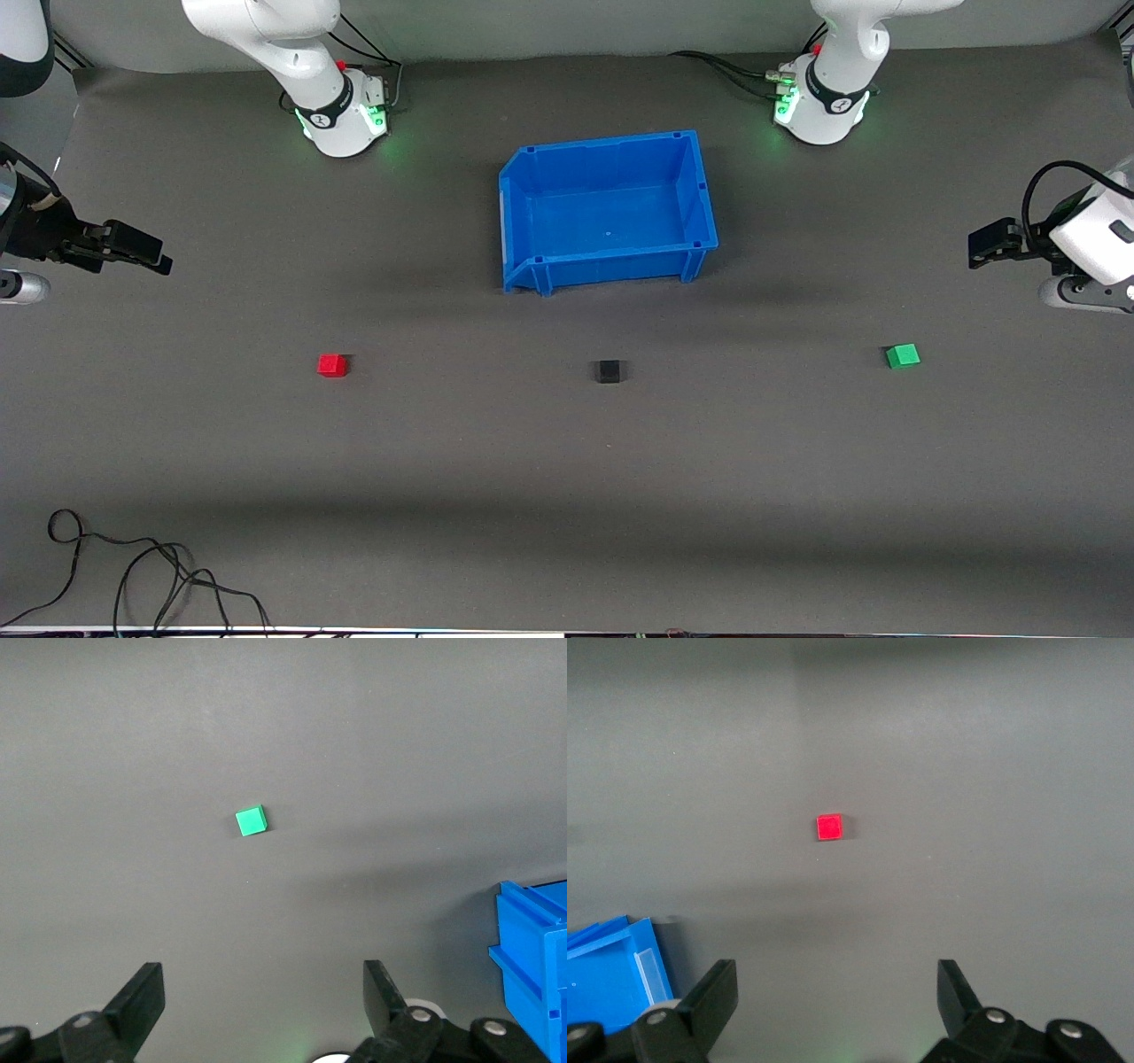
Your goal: Attach green and red cubes to black cube
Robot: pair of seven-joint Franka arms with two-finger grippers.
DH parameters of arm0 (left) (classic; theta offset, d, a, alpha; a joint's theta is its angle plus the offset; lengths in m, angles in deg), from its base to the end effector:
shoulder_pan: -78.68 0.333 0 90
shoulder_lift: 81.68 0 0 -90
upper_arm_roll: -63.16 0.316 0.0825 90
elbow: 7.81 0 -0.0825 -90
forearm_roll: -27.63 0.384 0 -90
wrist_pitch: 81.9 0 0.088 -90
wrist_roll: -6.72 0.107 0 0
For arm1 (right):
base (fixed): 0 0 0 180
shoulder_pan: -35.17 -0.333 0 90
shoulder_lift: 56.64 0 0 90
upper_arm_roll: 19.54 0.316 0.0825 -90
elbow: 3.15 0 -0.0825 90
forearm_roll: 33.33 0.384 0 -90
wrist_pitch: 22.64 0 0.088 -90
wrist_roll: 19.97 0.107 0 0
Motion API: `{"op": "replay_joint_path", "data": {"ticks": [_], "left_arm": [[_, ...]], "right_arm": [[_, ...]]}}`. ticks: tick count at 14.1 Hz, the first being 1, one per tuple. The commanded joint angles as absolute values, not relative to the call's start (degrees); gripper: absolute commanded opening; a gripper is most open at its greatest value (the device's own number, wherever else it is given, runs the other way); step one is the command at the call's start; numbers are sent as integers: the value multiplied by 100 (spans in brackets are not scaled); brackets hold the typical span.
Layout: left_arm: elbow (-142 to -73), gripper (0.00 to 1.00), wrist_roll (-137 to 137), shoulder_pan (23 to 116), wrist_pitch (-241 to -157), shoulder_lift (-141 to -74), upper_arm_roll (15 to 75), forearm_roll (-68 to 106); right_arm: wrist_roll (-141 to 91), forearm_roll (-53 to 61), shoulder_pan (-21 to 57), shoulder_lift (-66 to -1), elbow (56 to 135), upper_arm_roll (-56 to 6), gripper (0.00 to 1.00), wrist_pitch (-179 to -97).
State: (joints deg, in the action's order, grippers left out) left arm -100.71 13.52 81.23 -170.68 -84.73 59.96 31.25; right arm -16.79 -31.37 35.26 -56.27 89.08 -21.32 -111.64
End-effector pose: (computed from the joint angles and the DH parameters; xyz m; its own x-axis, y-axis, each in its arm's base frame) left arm 0.5637 0.0012 0.5695 0.9831 -0.1283 -0.1309 -0.1351 -0.9898 -0.0446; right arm 0.5528 -0.0143 0.6012 0.9941 -0.0873 -0.0646 -0.0894 -0.9955 -0.0304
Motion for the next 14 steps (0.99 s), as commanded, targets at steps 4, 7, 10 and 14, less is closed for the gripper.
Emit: {"op": "replay_joint_path", "data": {"ticks": [4,7,10,14], "left_arm": [[-10265,100,1445,8149,-17146,-8274,5999,3106],[-10265,100,1445,8149,-17155,-8274,6000,3106],[-10273,100,1445,8166,-17216,-8291,5999,3106],[-10598,100,1445,8412,-17594,-8379,6017,3001]], "right_arm": [[-1795,-3043,3465,-5576,8738,-2217,100,-11115],[-1795,-3043,3465,-5567,8737,-2209,100,-11123],[-1778,-3052,3456,-5532,8729,-2191,100,-11141],[-641,-2781,3491,-5375,8528,-2200,100,-11132]]}}
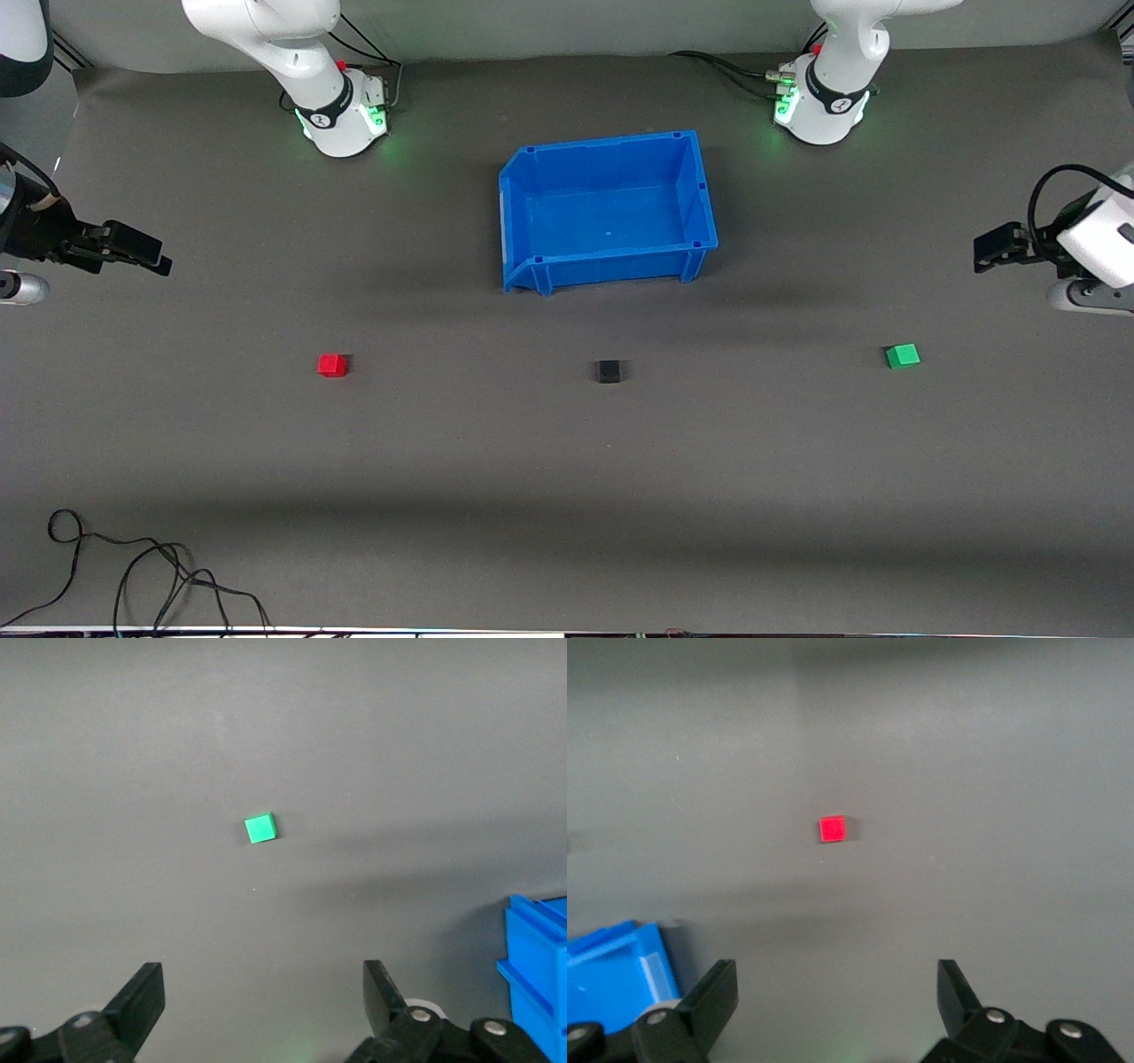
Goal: Attach green and red cubes to black cube
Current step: 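Reach the right gripper to the red cube while the left gripper reaches the green cube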
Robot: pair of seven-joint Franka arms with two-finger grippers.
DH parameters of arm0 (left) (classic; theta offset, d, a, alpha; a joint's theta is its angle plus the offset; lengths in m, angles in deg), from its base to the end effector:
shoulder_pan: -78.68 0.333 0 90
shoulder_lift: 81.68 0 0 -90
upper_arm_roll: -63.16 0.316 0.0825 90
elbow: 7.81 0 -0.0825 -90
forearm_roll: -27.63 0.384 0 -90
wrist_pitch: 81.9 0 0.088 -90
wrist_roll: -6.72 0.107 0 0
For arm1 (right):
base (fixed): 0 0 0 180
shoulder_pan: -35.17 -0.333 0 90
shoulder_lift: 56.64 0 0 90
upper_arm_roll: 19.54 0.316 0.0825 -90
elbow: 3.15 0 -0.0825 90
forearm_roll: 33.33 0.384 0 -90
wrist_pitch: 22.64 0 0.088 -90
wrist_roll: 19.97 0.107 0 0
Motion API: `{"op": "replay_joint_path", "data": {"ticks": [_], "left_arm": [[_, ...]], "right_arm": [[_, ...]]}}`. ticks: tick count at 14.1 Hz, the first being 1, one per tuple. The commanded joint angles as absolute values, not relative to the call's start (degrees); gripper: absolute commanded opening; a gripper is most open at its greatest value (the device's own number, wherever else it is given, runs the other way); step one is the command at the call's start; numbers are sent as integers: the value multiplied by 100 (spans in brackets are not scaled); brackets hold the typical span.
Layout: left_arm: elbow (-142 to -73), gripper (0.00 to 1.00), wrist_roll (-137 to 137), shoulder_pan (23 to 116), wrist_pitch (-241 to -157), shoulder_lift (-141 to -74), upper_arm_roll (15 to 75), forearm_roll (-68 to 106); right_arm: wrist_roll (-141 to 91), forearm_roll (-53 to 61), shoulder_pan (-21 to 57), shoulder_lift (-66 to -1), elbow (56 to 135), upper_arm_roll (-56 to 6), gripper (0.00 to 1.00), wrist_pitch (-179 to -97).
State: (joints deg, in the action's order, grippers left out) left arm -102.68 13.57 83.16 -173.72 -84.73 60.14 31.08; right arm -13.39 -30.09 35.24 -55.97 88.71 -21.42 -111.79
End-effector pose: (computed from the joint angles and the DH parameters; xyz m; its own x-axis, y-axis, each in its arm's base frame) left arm 0.5667 0.0214 0.5574 0.9890 -0.0960 -0.1123 -0.1015 -0.9939 -0.0437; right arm 0.5549 -0.0127 0.6017 0.9870 -0.1473 -0.0650 -0.1506 -0.9874 -0.0490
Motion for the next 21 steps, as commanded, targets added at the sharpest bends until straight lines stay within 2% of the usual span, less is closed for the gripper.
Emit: {"op": "replay_joint_path", "data": {"ticks": [1,5,8,13,16,21], "left_arm": [[-10677,100,1445,8421,-17664,-8431,6017,2974],[-10809,100,1384,8535,-17954,-8992,6026,2982],[-11029,100,1358,8729,-18576,-9529,6035,2982],[-11204,100,1366,8852,-19490,-10356,6035,2974],[-11538,100,1349,8861,-20316,-10681,6035,2974],[-11950,99,1331,8861,-21037,-10972,6035,2947]], "right_arm": [[-148,-2762,3482,-5278,8422,-2191,100,-11106],[2460,-2762,3438,-5093,8123,-2147,100,-11106],[4317,-2744,3438,-4996,8131,-2138,100,-11080],[5421,-1981,3438,-4478,8463,-2147,100,-11193],[5430,-1734,3421,-4513,9279,-2147,100,-11982],[5307,-1681,3377,-4399,11019,-2138,100,-14414]]}}
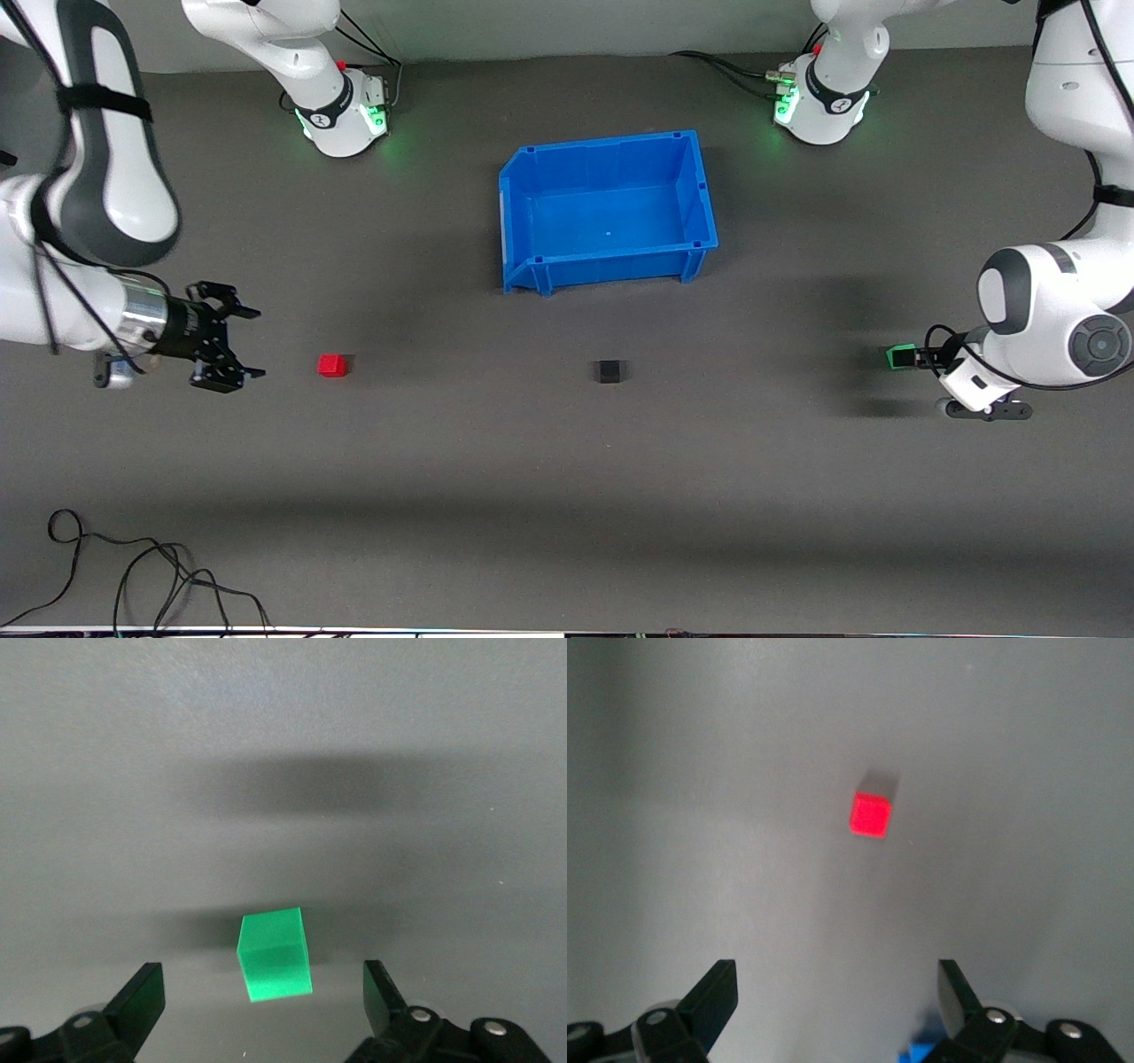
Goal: Attach green and red cubes to black cube
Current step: 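Reach the right gripper to the red cube while the left gripper reaches the green cube, then grasp the red cube with the right gripper while the left gripper grasps the green cube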
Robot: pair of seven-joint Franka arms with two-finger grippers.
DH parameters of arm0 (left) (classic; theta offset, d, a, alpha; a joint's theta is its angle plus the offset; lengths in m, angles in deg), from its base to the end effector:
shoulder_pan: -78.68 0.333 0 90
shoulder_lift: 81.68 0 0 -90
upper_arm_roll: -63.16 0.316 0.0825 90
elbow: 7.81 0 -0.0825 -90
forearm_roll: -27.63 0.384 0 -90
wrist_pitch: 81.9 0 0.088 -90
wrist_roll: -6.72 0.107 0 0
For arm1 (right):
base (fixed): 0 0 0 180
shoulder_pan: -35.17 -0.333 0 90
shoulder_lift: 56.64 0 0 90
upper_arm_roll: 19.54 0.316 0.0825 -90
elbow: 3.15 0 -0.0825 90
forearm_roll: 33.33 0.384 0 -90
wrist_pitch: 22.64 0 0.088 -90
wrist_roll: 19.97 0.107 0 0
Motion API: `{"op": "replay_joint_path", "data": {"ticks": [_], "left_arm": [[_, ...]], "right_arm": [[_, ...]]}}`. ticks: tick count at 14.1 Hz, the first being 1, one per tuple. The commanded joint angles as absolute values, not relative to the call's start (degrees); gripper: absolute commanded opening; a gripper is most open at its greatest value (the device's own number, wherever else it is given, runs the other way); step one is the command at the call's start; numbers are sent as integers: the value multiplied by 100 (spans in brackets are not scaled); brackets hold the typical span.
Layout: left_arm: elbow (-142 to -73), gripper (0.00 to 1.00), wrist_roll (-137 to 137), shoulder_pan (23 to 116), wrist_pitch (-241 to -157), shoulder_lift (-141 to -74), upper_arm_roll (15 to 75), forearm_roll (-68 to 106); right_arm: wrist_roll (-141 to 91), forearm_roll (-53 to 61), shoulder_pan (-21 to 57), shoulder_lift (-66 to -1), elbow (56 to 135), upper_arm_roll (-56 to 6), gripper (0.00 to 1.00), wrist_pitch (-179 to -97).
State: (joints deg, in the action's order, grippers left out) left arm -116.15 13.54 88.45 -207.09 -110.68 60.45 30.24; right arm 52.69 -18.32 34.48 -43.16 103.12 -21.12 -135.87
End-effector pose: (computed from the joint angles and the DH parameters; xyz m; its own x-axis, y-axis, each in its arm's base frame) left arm 0.6049 0.0776 0.2201 0.9776 -0.0238 -0.2092 -0.0207 -0.9996 0.0170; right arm 0.6048 0.0079 0.3877 0.1574 -0.9565 -0.2458 -0.9830 -0.1755 0.0537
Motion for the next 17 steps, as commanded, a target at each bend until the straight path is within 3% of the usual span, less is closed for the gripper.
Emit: {"op": "replay_joint_path", "data": {"ticks": [1,4,7,9,13,14,17], "left_arm": [[-12126,99,1331,8861,-21336,-10972,6026,2947],[-12444,99,1122,8870,-21917,-11068,6035,2947],[-12444,95,962,8861,-21971,-11121,6035,2947],[-12444,75,962,8870,-22006,-11130,6035,2947],[-12444,11,962,8870,-22050,-11130,6035,2947],[-12453,0,945,8870,-22068,-11130,6026,2947],[-12444,0,96,8826,-22016,-11113,6017,2807]], "right_arm": [[5289,-1655,3377,-4338,11275,-2130,100,-14846],[5061,-1279,3385,-3917,11409,-2138,100,-15245],[4990,-1171,3385,-3556,11418,-2138,100,-15561],[4833,-1128,3403,-3318,11418,-2138,100,-15772],[4340,-583,3403,-2931,11409,-2147,100,-16054],[4331,-582,3403,-2887,11409,-2147,100,-16132],[4331,-582,3394,-2755,11409,-2147,100,-16230]]}}
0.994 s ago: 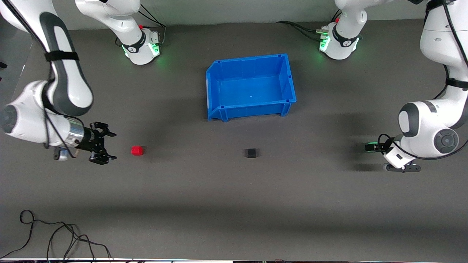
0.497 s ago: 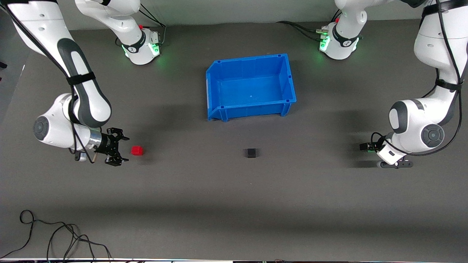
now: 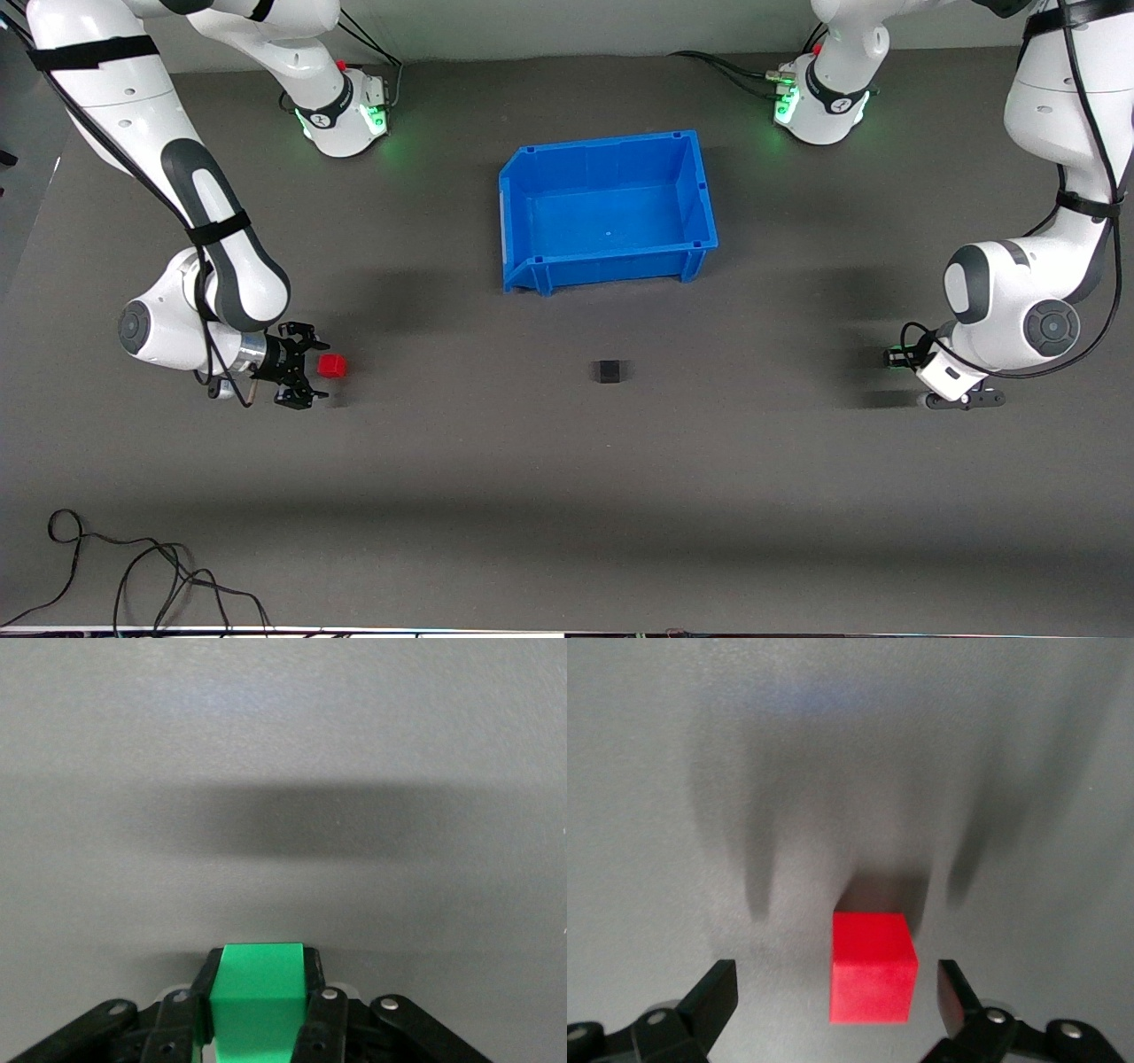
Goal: Attach green and red cubes to black cube
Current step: 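Grasp the red cube with the right gripper while the left gripper grasps the green cube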
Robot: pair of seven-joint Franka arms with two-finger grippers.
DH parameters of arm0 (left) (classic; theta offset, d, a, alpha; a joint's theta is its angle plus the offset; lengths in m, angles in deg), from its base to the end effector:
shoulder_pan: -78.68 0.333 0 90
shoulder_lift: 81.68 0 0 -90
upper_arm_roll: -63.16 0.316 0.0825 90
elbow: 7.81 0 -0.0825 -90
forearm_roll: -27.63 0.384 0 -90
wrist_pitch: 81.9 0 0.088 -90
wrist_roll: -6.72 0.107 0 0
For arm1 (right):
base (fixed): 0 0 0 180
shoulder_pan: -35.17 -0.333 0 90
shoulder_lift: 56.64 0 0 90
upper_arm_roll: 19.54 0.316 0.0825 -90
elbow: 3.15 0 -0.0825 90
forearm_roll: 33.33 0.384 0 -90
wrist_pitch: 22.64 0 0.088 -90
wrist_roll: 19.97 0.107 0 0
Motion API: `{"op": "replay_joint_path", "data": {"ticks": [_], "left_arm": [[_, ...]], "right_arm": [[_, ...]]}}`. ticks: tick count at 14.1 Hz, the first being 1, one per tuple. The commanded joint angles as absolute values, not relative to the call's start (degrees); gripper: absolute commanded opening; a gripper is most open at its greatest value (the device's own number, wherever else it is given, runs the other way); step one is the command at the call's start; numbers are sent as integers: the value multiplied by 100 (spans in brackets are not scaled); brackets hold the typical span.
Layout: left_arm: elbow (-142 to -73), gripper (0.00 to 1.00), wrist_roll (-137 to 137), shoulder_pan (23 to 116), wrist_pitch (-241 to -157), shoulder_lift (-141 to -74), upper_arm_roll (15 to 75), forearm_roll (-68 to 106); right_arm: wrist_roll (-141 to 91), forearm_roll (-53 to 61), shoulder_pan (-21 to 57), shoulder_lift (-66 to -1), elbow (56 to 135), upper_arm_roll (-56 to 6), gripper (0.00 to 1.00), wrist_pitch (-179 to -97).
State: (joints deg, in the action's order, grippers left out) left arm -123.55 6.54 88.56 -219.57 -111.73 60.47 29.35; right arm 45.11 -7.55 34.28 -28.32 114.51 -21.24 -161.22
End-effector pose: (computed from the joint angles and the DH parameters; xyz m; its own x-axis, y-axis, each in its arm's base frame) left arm 0.5812 0.0735 0.1760 0.9842 0.1079 -0.1404 0.1099 -0.9939 0.0062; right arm 0.5796 -0.0062 0.1828 0.0548 -0.9587 -0.2791 -0.9960 -0.0724 0.0531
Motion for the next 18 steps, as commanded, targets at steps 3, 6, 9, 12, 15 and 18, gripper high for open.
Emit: {"op": "replay_joint_path", "data": {"ticks": [3,6,9,12,15,18], "left_arm": [[-12418,0,-1713,8441,-21945,-11121,5912,2780],[-12392,0,-2849,7869,-21971,-11244,5912,2772],[-12252,0,-4061,7360,-21980,-11253,5850,2413],[-11804,0,-5695,6788,-21980,-11358,5850,2069],[-11330,0,-7120,6444,-22033,-11578,5841,1806],[-11109,0,-7606,6356,-21998,-11631,5763,1586]], "right_arm": [[4314,-582,3394,-2711,11409,-2147,84,-16230],[4190,-573,3421,-2720,11392,-2147,35,-16160],[4217,-573,3403,-2772,11374,-2147,31,-16142],[4383,-573,3290,-2817,11086,-2138,32,-15845],[5233,-573,2755,-2808,10584,-2147,32,-15544],[6077,-582,2201,-2650,10207,-2147,32,-15544]]}}
